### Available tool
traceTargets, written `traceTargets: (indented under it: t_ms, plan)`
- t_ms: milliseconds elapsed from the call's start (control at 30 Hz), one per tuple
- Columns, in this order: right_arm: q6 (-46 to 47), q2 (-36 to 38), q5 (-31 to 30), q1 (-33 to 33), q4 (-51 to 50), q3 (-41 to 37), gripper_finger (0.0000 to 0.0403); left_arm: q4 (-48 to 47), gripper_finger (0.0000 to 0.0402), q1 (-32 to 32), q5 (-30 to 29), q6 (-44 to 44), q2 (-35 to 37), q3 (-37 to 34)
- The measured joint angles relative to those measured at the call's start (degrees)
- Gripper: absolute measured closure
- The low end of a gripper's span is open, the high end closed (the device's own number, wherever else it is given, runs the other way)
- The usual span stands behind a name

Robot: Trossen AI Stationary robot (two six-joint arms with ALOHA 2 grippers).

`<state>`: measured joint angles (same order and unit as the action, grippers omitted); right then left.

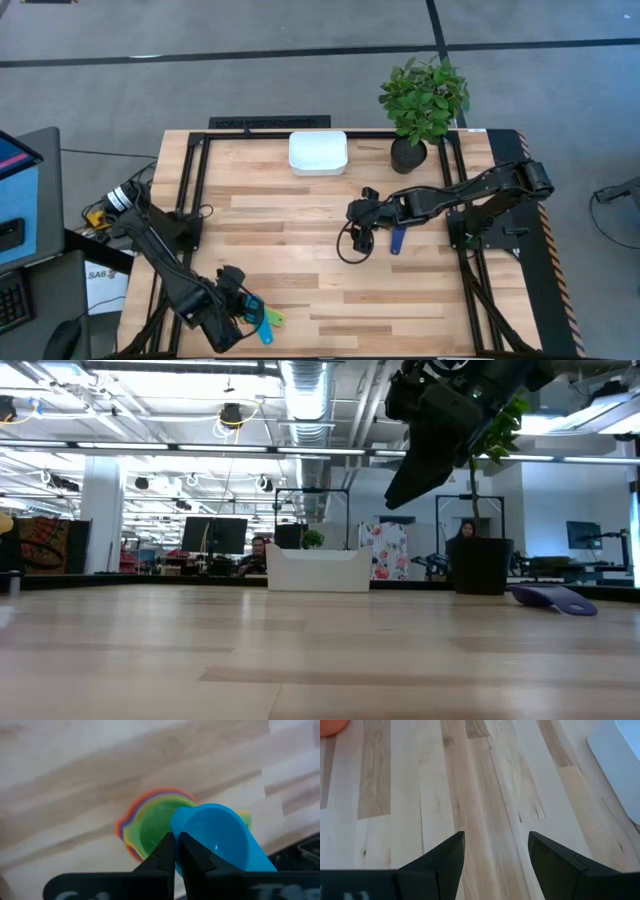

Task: Nest measuring cups in basket
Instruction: Stack the light blue measuring cup into the green measuring cup

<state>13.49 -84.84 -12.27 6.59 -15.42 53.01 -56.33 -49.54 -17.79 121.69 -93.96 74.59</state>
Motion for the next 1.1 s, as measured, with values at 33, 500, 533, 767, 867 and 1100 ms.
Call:
traceTargets:
  t_ms: [33, 500, 533, 767, 867, 1100]
  plan:
    - [-0.04, 0.00, 0.00, 0.00, 0.03, 0.00, 0.0163, 0.51, 0.0401, -0.05, 0.29, 0.01, -0.53, 0.00]
    - [-0.40, -0.02, 0.17, 0.00, -0.83, 0.00, 0.0163, -1.25, 0.0401, -0.65, 1.77, -0.34, -1.85, -0.04]
    - [-0.41, -0.02, 0.17, 0.00, -0.83, 0.00, 0.0163, -1.18, 0.0402, -0.65, 1.71, -0.19, -1.85, -0.12]
    - [-0.43, -0.04, 0.20, 0.00, -0.85, 0.00, 0.0163, -0.71, 0.0395, -0.08, 1.51, 0.57, -1.85, -0.83]
    - [-0.43, -0.04, 0.21, 0.00, -0.83, 0.00, 0.0163, -0.93, 0.0369, 0.95, 1.09, 0.46, -1.85, -0.85]
    - [-0.07, -0.04, 0.22, 0.09, -0.89, 0.00, 0.0163, -1.34, 0.0283, 2.34, 2.41, -0.83, -1.85, -0.87]
